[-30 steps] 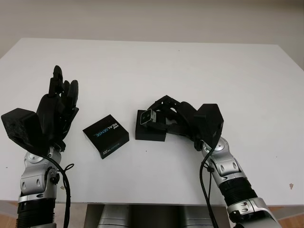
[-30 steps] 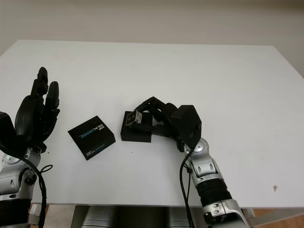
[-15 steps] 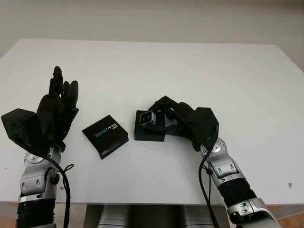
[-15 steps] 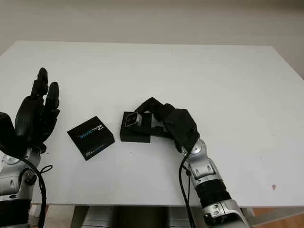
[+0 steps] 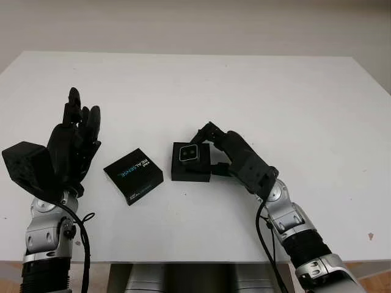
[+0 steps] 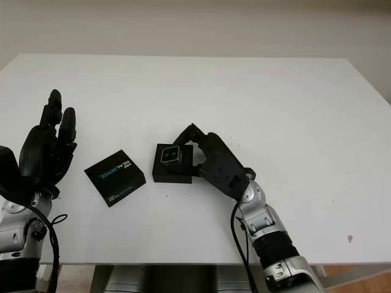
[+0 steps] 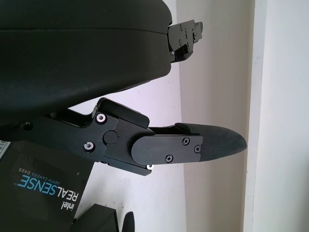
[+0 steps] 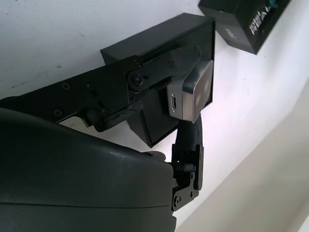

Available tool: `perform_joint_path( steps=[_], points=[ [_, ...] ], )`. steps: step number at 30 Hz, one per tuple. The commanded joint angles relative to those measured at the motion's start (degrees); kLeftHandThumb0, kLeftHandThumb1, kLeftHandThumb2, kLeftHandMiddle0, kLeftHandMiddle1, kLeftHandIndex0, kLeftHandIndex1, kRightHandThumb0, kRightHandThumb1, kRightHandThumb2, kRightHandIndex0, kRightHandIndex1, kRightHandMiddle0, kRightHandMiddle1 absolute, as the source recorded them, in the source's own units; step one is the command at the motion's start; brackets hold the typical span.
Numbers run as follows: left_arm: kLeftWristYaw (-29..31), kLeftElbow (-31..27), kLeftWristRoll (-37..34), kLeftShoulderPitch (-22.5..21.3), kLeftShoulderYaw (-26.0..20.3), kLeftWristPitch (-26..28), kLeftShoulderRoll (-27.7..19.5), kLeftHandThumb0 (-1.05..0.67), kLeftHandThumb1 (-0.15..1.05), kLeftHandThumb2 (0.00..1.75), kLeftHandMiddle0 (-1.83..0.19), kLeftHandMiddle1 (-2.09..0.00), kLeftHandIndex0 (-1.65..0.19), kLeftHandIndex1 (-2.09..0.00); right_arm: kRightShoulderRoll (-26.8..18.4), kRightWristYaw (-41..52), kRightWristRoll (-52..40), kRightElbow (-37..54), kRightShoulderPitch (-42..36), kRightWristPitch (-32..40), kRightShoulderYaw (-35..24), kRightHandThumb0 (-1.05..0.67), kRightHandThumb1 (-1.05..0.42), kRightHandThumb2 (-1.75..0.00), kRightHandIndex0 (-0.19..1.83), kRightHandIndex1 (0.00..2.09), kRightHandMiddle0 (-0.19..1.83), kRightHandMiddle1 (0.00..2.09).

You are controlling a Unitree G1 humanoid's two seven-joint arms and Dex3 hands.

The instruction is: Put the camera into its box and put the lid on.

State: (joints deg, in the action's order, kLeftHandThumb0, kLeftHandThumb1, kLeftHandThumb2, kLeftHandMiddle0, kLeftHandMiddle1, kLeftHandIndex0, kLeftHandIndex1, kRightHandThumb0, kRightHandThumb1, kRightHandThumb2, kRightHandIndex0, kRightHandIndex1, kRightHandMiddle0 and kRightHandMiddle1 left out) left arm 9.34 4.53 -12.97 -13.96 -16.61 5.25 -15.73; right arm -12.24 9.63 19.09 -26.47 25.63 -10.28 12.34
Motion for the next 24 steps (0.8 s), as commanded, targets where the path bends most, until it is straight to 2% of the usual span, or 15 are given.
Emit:
perform_joint_path(
  steps=[1, 5, 11, 17, 24],
  points=[
    [0.38, -1.21, -0.05, 0.09, -0.13, -0.37, -0.69, -0.78, 1.05, 0.44, 0.19, 0.00, 0.19, 0.00, -0.90, 1.30, 1.21, -0.12, -1.91, 0.14, 1.98, -0.49, -0.89, -0.05, 0.20, 0.03, 0.10, 1.30],
    [0.44, -0.89, 0.31, 0.03, -0.02, -0.60, -0.78, -0.79, 1.05, 0.45, 0.19, 0.00, 0.19, 0.00, -1.80, 1.33, 2.03, 0.81, -2.09, -0.25, 2.37, -0.54, -0.89, -0.06, 0.12, 0.02, 0.07, 1.00],
    [0.06, -0.79, 0.68, -0.05, 0.12, -0.98, -0.42, -0.78, 1.05, 0.45, 0.19, 0.00, 0.19, 0.00, -2.94, 0.23, 3.04, 2.93, -2.12, -0.56, 2.06, -0.56, -0.90, -0.05, 0.06, 0.03, 0.11, 0.71],
    [0.04, -0.77, 0.50, -0.32, 0.08, -0.85, -0.35, -0.78, 1.05, 0.44, 0.19, 0.00, 0.19, 0.00, -5.37, -2.86, 2.90, 6.09, -0.86, -1.93, -1.04, -0.58, -0.90, -0.05, 0.05, 0.04, 0.16, 0.61],
    [0.08, -0.59, 0.40, -0.47, 0.14, -0.64, -0.40, -0.77, 1.05, 0.43, 0.19, 0.00, 0.19, 0.00, -7.06, -5.91, 1.35, 8.61, 0.24, -2.77, -5.04, -0.58, -0.89, -0.05, 0.07, 0.05, 0.23, 0.61]
  ],
)
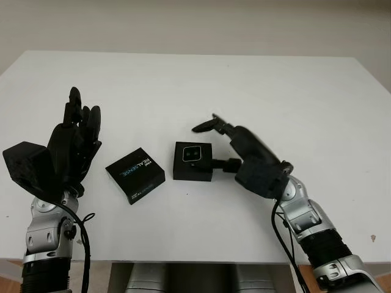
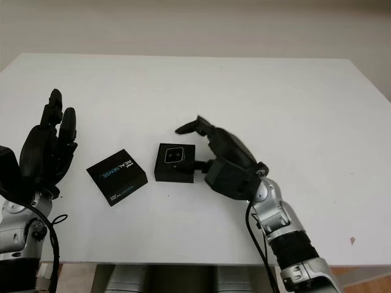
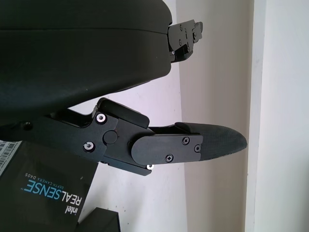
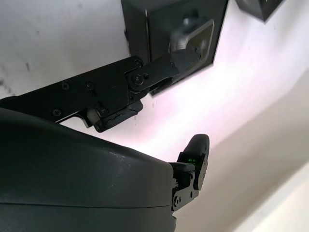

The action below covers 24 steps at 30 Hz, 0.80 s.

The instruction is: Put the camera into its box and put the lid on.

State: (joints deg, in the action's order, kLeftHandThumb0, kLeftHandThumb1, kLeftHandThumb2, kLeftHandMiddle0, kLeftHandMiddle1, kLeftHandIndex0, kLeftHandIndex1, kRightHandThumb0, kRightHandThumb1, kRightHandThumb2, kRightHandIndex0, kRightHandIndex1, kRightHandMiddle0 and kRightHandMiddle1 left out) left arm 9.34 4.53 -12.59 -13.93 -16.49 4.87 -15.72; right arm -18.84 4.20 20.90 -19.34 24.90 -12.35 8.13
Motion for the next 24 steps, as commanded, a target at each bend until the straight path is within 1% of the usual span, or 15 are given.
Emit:
perform_joint_path(
  steps=[1, 6, 10, 13, 14, 15, 16, 17, 20, 21, 23, 24],
  points=[
    [0.14, -0.56, 0.00, -0.56, 0.04, -0.23, -0.47, -0.78, 1.05, 0.43, 0.19, 0.00, 0.19, 0.00, -0.64, -0.84, -0.47, 2.03, 1.02, -0.63, -1.27, -0.59, -0.89, -0.05, 0.08, 0.06, 0.23, 0.61],
    [0.38, -0.60, 0.20, -0.54, 0.13, -0.20, -0.72, -0.78, 1.05, 0.43, 0.19, 0.00, 0.19, 0.00, -0.81, -3.35, -0.24, 4.27, 0.82, -1.81, -2.77, -0.55, -0.88, -0.05, 0.12, 0.08, 0.23, 0.66],
    [0.36, -0.68, 0.31, -0.39, 0.18, -0.27, -0.69, -0.77, 1.05, 0.44, 0.19, 0.00, 0.19, 0.00, -0.58, -5.31, -0.14, 5.70, 0.71, -2.39, -3.43, -0.51, -0.87, -0.05, 0.14, 0.07, 0.13, 0.81],
    [0.32, -0.69, 0.07, -0.39, 0.03, -0.22, -0.60, -0.78, 1.05, 0.43, 0.19, 0.00, 0.19, 0.00, -0.48, -5.52, 0.37, 7.78, 0.27, -1.40, -3.38, -0.51, -0.87, -0.06, 0.14, 0.07, 0.07, 0.83],
    [0.32, -0.65, 0.07, -0.40, 0.02, -0.23, -0.62, -0.78, 1.05, 0.43, 0.19, 0.00, 0.19, 0.00, -0.72, -5.40, 0.90, 8.46, -0.08, -1.60, -3.11, -0.52, -0.87, -0.06, 0.14, 0.07, 0.05, 0.78],
    [0.33, -0.62, 0.09, -0.41, 0.02, -0.24, -0.64, -0.78, 1.05, 0.44, 0.19, 0.00, 0.19, 0.00, -0.88, -5.29, 1.28, 8.86, -0.33, -1.81, -2.93, -0.53, -0.88, -0.06, 0.14, 0.06, 0.07, 0.67],
    [0.33, -0.64, 0.09, -0.37, 0.01, -0.18, -0.67, -0.78, 1.05, 0.44, 0.19, 0.00, 0.19, 0.00, -1.56, -4.65, 1.99, 9.27, -0.80, -2.90, -2.26, -0.53, -0.89, -0.05, 0.14, 0.06, 0.08, 0.60],
    [0.32, -0.68, 0.14, -0.30, 0.03, -0.20, -0.67, -0.77, 1.05, 0.44, 0.19, 0.00, 0.19, 0.00, -2.48, -4.26, 3.16, 9.39, -1.25, -4.57, -1.39, -0.55, -0.93, -0.06, 0.12, 0.05, 0.06, 0.50],
    [0.28, -0.93, 0.24, -0.03, 0.11, -0.18, -0.64, -0.77, 1.05, 0.45, 0.19, 0.00, 0.19, 0.00, -5.55, -3.21, 8.48, 9.95, -2.68, -8.41, 1.96, -0.63, -1.02, -0.08, 0.12, 0.05, 0.11, 0.31],
    [0.32, -0.91, 0.27, 0.03, 0.12, -0.41, -0.61, -0.76, 1.05, 0.46, 0.19, 0.00, 0.19, 0.00, -6.26, -3.29, 10.16, 9.90, -3.07, -9.76, 3.04, -0.67, -1.04, -0.15, 0.11, 0.05, 0.12, 0.24],
    [0.43, -0.90, 0.08, 0.12, 0.04, -0.62, -0.49, -0.76, 1.05, 0.46, 0.19, 0.00, 0.19, 0.00, -7.54, -3.65, 13.44, 9.67, -3.58, -12.39, 5.13, -0.72, -1.04, -0.24, 0.09, 0.04, 0.12, 0.19],
    [0.46, -0.90, 0.09, 0.15, 0.07, -0.59, -0.51, -0.76, 1.05, 0.46, 0.19, 0.00, 0.19, 0.00, -8.08, -3.84, 15.02, 9.70, -3.85, -13.36, 6.03, -0.76, -1.05, -0.32, 0.08, 0.03, 0.12, 0.17]
  ],
)
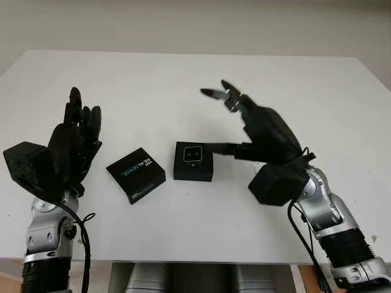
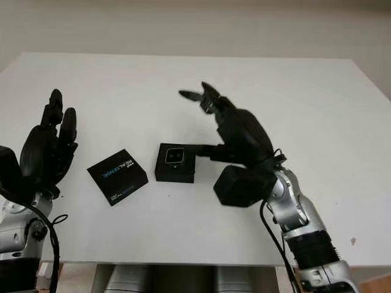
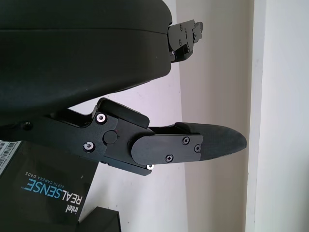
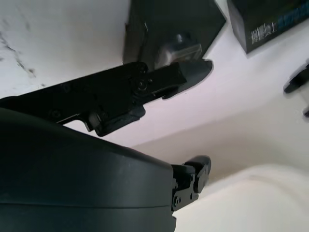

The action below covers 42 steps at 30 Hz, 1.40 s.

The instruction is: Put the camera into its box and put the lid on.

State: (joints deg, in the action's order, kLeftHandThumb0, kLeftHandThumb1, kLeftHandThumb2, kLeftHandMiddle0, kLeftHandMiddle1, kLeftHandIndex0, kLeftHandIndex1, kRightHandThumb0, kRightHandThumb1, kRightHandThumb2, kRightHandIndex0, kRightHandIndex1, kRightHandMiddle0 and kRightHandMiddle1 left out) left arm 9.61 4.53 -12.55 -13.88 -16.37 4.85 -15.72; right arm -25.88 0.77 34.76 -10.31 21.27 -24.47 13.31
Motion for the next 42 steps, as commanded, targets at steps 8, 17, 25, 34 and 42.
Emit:
perform_joint_path(
  steps=[8, 17, 25, 34, 42],
  points=[
    [0.54, -0.65, -0.15, 0.21, -0.18, -1.24, -0.30, -0.77, 1.05, 0.45, 0.19, 0.00, 0.19, 0.00, -2.39, -1.58, 7.88, -0.04, -0.87, -3.38, 4.21, -0.84, -1.05, -0.47, 0.02, 0.02, 0.09, 0.13],
    [0.62, -1.02, -0.13, 0.72, -0.28, -1.03, -0.54, -0.76, 1.05, 0.47, 0.19, 0.00, 0.19, 0.00, -4.05, -1.02, 11.99, 0.98, -1.78, -1.93, 5.80, -0.86, -1.05, -0.52, -0.06, 0.01, 0.09, 0.10],
    [1.02, -1.20, -0.47, 1.02, -0.38, -0.86, -0.70, -0.75, 1.05, 0.49, 0.19, 0.00, 0.19, 0.00, -4.92, -0.94, 19.21, 3.98, -3.73, 3.36, 7.60, -0.86, -1.05, -0.49, -0.07, 0.02, 0.05, 0.07],
    [1.29, -1.35, -0.67, 0.88, -0.60, -0.01, -1.37, -0.76, 1.05, 0.48, 0.19, 0.00, 0.19, 0.00, -4.11, -0.97, 19.51, 4.15, -4.67, 6.11, 8.72, -0.86, -1.05, -0.52, -0.12, 0.02, -0.02, 0.04],
    [0.93, -1.84, -0.94, 1.01, -1.02, 0.48, -1.48, -0.77, 1.05, 0.47, 0.19, 0.00, 0.19, 0.00, -3.30, -2.16, 17.26, 3.22, -4.90, 5.82, 8.86, -0.86, -1.05, -0.53, -0.13, 0.03, -0.02, 0.05]
  ],
)
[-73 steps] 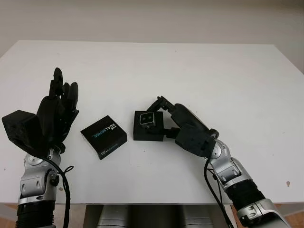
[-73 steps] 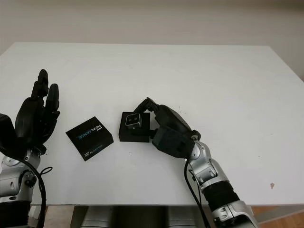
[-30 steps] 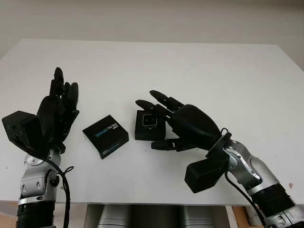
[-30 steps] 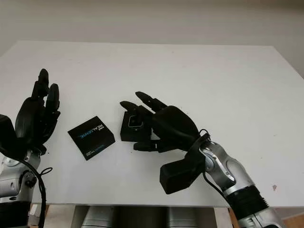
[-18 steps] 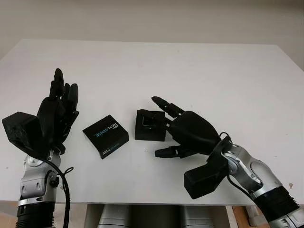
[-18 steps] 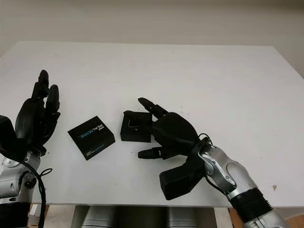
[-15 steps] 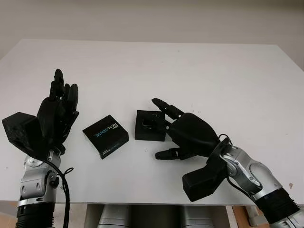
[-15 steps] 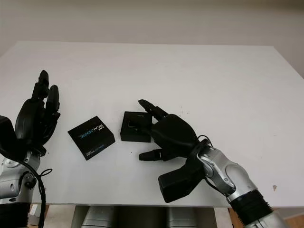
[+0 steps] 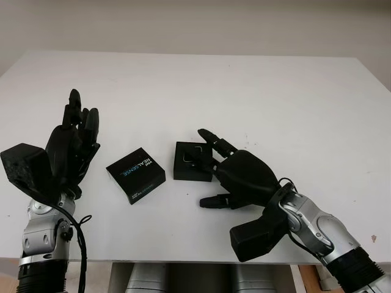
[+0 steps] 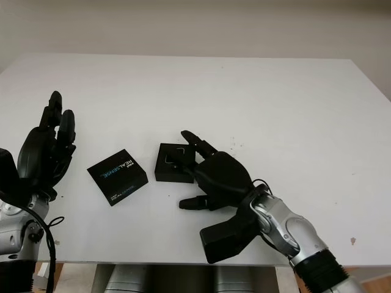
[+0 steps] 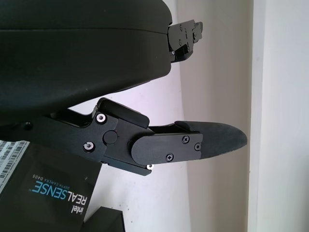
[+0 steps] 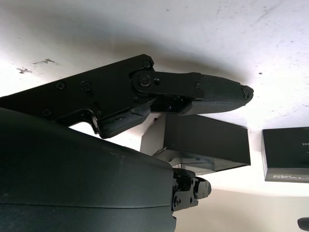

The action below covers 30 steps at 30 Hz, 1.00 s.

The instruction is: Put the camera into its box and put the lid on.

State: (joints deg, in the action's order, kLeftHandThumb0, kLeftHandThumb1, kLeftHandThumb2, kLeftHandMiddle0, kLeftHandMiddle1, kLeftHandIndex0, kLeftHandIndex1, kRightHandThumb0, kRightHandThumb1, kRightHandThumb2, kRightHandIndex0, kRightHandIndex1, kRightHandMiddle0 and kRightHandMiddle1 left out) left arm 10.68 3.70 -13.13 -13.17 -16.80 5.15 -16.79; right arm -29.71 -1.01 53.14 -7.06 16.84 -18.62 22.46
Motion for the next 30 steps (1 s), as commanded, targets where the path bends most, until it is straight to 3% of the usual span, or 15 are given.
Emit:
perform_joint_path(
  steps=[1, 8, 17, 30],
  points=[
    [-0.25, -1.20, -0.35, 0.40, -0.60, 0.36, -0.41, -0.77, 1.05, 0.46, 0.19, 0.00, 0.19, 0.00, 1.13, -0.14, -2.87, -0.26, -0.75, -0.07, -0.73, -0.86, -1.05, -0.52, -0.13, 0.04, -0.02, 0.05],
    [-0.46, -1.91, -0.54, 0.96, -0.91, 0.55, -0.41, -0.75, 1.05, 0.46, 0.19, 0.00, 0.19, 0.00, 1.95, 2.19, -8.76, -1.63, -0.85, 1.23, -1.81, -0.85, -1.05, -0.51, -0.12, 0.05, 0.00, 0.06],
    [-0.51, -1.96, -0.60, 1.09, -1.08, 0.42, -0.48, -0.75, 1.05, 0.47, 0.19, 0.00, 0.19, 0.00, 2.98, -1.11, -10.33, -3.22, -2.18, 0.51, -2.19, -0.85, -1.05, -0.49, -0.15, 0.04, -0.03, 0.04],
    [-0.60, -4.03, -0.51, 2.16, -0.97, 0.71, -0.21, -0.75, 1.05, 0.46, 0.19, 0.00, 0.19, 0.00, 0.88, 2.21, -9.43, -0.37, -3.96, 1.82, -2.08, -0.86, -1.05, -0.50, -0.18, 0.04, -0.04, 0.05]
  ],
)
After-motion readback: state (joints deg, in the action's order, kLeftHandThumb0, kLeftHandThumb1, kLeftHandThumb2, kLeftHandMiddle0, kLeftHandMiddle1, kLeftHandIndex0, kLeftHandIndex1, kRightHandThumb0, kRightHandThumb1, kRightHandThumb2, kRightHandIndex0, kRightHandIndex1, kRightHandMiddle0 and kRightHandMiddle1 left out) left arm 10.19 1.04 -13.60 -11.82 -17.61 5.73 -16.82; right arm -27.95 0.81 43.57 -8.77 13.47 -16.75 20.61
